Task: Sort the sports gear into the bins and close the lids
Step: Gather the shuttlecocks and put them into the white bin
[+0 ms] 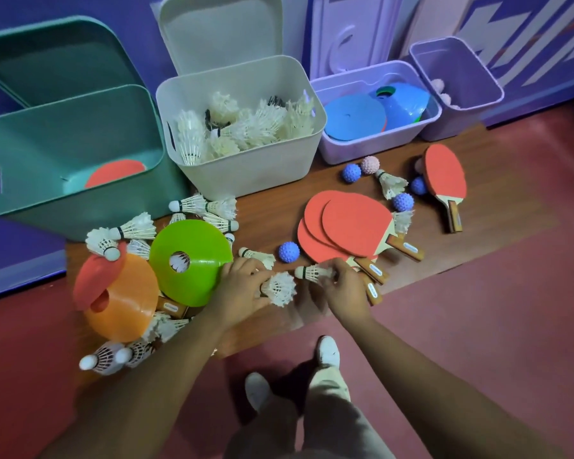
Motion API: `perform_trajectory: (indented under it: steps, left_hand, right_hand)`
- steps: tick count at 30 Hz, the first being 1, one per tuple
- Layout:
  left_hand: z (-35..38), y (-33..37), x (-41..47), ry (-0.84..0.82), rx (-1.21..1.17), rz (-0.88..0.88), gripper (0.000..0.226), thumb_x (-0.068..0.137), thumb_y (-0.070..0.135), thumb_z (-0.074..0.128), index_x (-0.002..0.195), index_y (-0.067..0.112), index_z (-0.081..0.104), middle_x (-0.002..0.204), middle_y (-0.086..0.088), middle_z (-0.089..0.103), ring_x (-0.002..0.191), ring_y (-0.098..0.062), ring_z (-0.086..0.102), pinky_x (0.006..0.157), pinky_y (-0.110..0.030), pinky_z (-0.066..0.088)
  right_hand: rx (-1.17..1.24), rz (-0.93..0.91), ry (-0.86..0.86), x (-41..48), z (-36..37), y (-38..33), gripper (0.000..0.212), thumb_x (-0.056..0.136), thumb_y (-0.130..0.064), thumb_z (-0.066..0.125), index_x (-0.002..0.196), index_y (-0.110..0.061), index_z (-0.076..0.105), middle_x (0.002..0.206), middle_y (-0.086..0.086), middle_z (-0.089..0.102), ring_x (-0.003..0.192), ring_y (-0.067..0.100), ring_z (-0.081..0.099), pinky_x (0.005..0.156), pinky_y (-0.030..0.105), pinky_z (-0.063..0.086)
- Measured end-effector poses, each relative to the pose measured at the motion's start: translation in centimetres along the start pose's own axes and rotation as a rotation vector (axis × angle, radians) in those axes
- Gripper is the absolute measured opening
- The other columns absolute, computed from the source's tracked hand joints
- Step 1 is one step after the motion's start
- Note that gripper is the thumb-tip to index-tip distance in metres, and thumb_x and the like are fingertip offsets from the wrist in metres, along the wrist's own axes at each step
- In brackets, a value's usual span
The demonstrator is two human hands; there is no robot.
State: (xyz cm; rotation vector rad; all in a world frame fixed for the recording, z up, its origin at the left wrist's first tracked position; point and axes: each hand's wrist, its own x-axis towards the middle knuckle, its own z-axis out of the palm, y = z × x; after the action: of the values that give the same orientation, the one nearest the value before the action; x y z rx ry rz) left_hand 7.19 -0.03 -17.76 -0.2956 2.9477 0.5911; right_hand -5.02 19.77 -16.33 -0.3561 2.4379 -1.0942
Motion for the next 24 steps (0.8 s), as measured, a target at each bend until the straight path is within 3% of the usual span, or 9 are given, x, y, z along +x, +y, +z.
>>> perform_trajectory:
  steps: [2, 4, 6, 8, 11, 14, 16, 19, 24]
  left_hand:
    - [-0.8, 0.5, 0.3, 0.082, -0.23, -0.135, 0.059, 0.066, 0.052, 0.073, 0.119, 0.026, 0.064, 0.12, 0.012, 0.057, 0.116, -0.013, 0.046, 0.093, -0.03, 0.028]
    - [-1.7, 0.8, 0.7, 0.111, -0.472, -0.268, 0.065, 0.064, 0.061, 0.073, 0.118, 0.026, 0.061, 0.115, 0.011, 0.059, 0.11, -0.009, 0.051, 0.093, -0.03, 0.039]
    - [-2.7, 0.8, 1.0, 0.091, -0.654, -0.359, 0.057, 0.065, 0.061, 0.075, 0.112, 0.031, 0.058, 0.104, 0.008, 0.065, 0.098, -0.012, 0.062, 0.086, -0.037, 0.052]
    - [-3.8, 0.8, 1.1, 0.083, -0.739, -0.386, 0.05, 0.068, 0.053, 0.078, 0.109, 0.033, 0.055, 0.098, 0.007, 0.069, 0.093, -0.013, 0.066, 0.083, -0.042, 0.055]
    - [-5.9, 1.0, 0.9, 0.115, -0.722, -0.353, 0.044, 0.074, 0.034, 0.081, 0.105, 0.032, 0.05, 0.099, 0.013, 0.065, 0.094, -0.009, 0.063, 0.08, -0.025, 0.051]
    - [-7.3, 0.0, -0.1, 0.124, -0.694, -0.33, 0.059, 0.076, 0.027, 0.082, 0.127, 0.028, 0.052, 0.118, 0.016, 0.058, 0.107, 0.001, 0.053, 0.084, -0.007, 0.039]
    - [-7.7, -1.0, -1.3, 0.137, -0.71, -0.323, 0.069, 0.077, 0.026, 0.08, 0.138, 0.024, 0.048, 0.13, 0.012, 0.053, 0.118, 0.003, 0.046, 0.097, -0.013, 0.038]
    - [-7.9, -2.6, -3.4, 0.123, -0.696, -0.386, 0.068, 0.081, 0.02, 0.077, 0.14, 0.024, 0.045, 0.127, 0.004, 0.049, 0.119, -0.01, 0.046, 0.103, -0.032, 0.04]
    - [-7.2, -3.5, -5.4, 0.083, -0.68, -0.465, 0.066, 0.081, 0.03, 0.076, 0.138, 0.032, 0.041, 0.132, 0.005, 0.052, 0.121, -0.014, 0.049, 0.095, -0.027, 0.04]
  right_hand:
    - [0.092, -0.088, 0.048, 0.2, -1.4, -1.7, 0.029, 0.084, -0.003, 0.06, 0.11, -0.016, 0.057, 0.085, -0.009, 0.062, 0.076, 0.004, 0.058, 0.067, 0.018, 0.04]
    - [0.201, -0.143, 0.073, 0.6, -2.7, -3.7, 0.037, 0.086, -0.004, 0.061, 0.119, -0.018, 0.052, 0.091, -0.008, 0.065, 0.083, 0.0, 0.061, 0.072, 0.012, 0.045]
    - [0.253, -0.191, 0.047, 1.2, -3.5, -5.5, 0.04, 0.087, -0.005, 0.062, 0.122, -0.02, 0.05, 0.094, -0.006, 0.067, 0.087, 0.002, 0.063, 0.075, 0.012, 0.046]
    - [0.193, -0.27, -0.029, 1.4, -3.7, -7.3, 0.04, 0.086, -0.008, 0.064, 0.121, -0.022, 0.05, 0.092, -0.008, 0.066, 0.083, 0.003, 0.062, 0.072, 0.014, 0.045]
    - [0.01, -0.411, -0.171, 1.4, -3.0, -9.6, 0.042, 0.087, -0.012, 0.066, 0.123, -0.022, 0.048, 0.085, -0.009, 0.06, 0.073, 0.007, 0.057, 0.067, 0.023, 0.046]
    - [-0.026, -0.507, -0.267, 1.4, -1.2, -11.7, 0.039, 0.089, -0.012, 0.063, 0.126, -0.019, 0.052, 0.088, -0.003, 0.064, 0.077, 0.013, 0.06, 0.073, 0.031, 0.049]
    - [-0.005, -0.52, -0.319, 1.4, 0.0, -12.5, 0.041, 0.09, -0.013, 0.063, 0.129, -0.022, 0.053, 0.092, -0.001, 0.066, 0.081, 0.015, 0.062, 0.077, 0.032, 0.05]
    - [-0.05, -0.538, -0.355, 1.7, 1.7, -13.2, 0.042, 0.091, -0.016, 0.063, 0.131, -0.024, 0.053, 0.09, -0.004, 0.064, 0.08, 0.015, 0.061, 0.078, 0.034, 0.05]
    - [-0.174, -0.705, -0.363, 0.6, 3.6, -13.7, 0.037, 0.088, -0.013, 0.062, 0.124, -0.019, 0.055, 0.091, 0.002, 0.067, 0.088, 0.019, 0.062, 0.08, 0.036, 0.049]
